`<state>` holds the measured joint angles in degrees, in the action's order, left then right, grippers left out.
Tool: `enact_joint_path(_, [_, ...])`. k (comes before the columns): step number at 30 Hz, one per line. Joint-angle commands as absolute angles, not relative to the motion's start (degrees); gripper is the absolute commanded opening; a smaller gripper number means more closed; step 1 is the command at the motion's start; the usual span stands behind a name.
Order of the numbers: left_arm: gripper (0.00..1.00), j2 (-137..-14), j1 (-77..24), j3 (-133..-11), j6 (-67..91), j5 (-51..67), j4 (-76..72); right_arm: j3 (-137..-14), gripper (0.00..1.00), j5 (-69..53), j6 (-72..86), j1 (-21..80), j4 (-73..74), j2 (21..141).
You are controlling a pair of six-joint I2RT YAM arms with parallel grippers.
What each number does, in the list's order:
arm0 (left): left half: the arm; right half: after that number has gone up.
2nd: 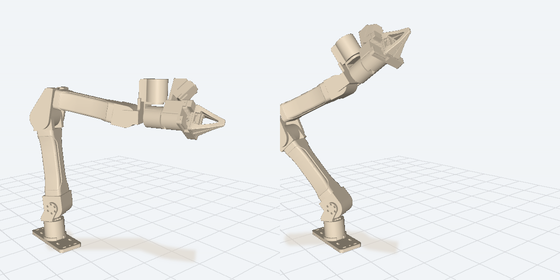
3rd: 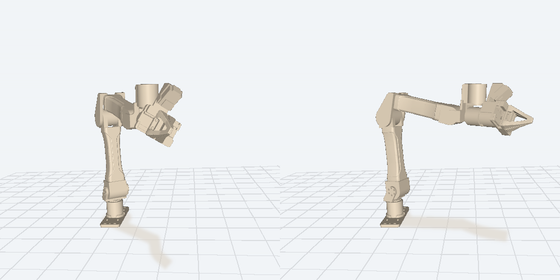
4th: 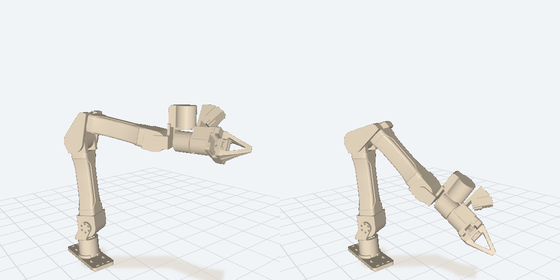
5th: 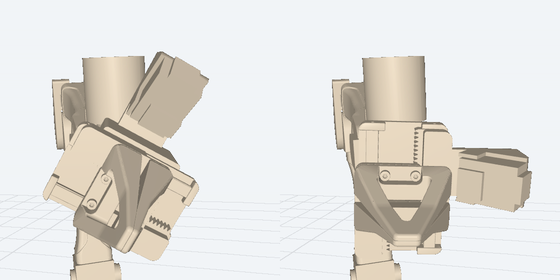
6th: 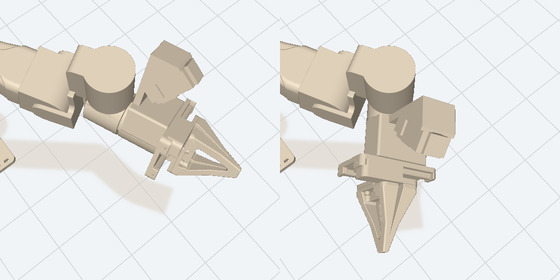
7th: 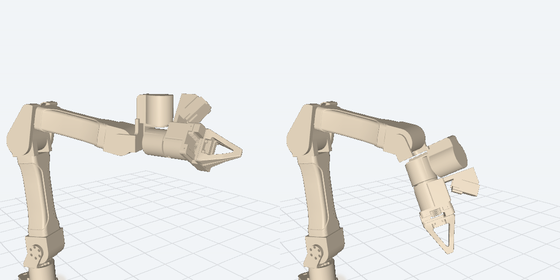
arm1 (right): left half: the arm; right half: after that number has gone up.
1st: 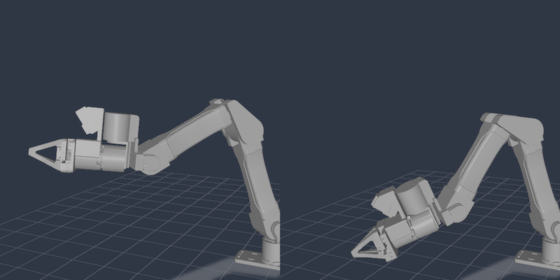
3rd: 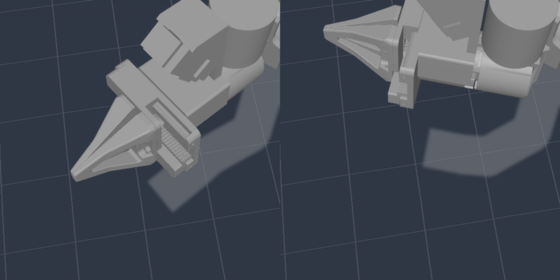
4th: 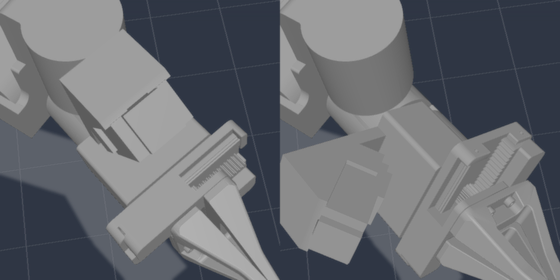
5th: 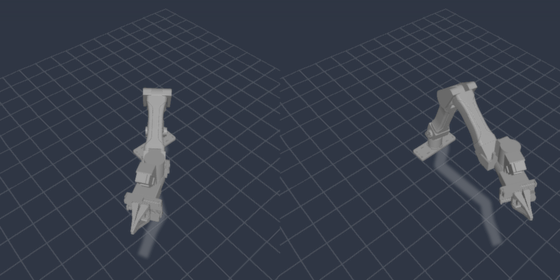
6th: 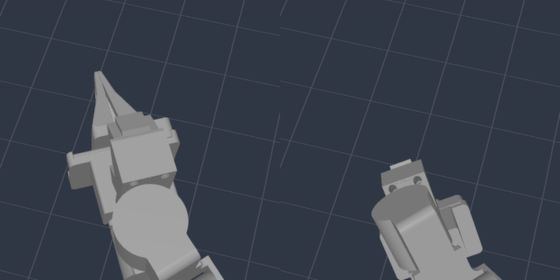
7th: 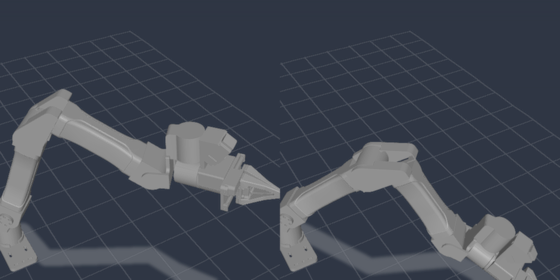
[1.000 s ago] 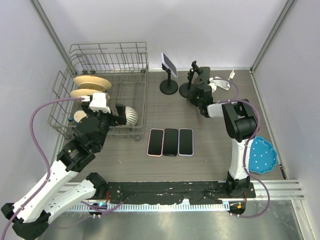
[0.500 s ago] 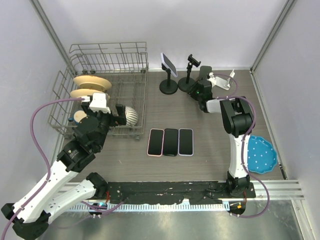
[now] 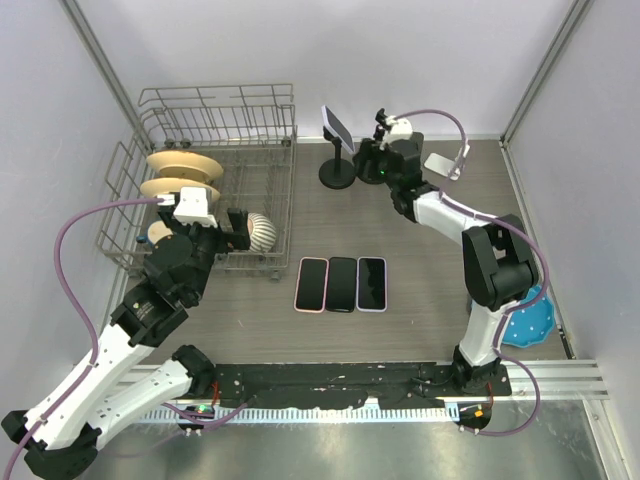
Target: Remove the phone from the phone stand
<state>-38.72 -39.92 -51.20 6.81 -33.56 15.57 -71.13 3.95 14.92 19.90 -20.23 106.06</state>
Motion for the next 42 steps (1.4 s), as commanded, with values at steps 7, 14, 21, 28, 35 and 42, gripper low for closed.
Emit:
enact_joint_path(7, [0.99, -36.92, -39.46, -50.80, 6.42, -34.36, 11.69, -88.93, 0.84, 11.24, -7.82, 29.88, -18.98, 108.71])
enact_joint_path(14, [1.00, -37.18, -39.46, -50.63, 6.33, -34.54, 11.34, -96.50, 0.82, 14.84, -9.05, 31.55, -22.40, 116.26])
enact_joint_path(21, [1.00, -37.00, -39.46, -50.54, 6.33, -34.54, 11.16, -101.86, 0.76, 21.44, -10.72, 31.82, -27.68, 122.96])
enact_joint_path(28, [1.00, -37.09, -39.46, -50.45, 6.24, -34.37, 11.16, -103.53, 0.66, 22.68, -11.60, 31.99, -30.32, 125.24])
enact_joint_path(35, [1.00, -36.91, -39.46, -50.45, 6.33, -34.01, 11.25, -105.47, 0.53, 23.55, -12.66, 32.08, -30.50, 126.21])
enact_joint_path(42, [1.00, -37.00, -39.46, -50.36, 6.06, -34.28, 11.07, -103.89, 0.21, 21.81, -12.92, 32.69, -28.30, 123.14])
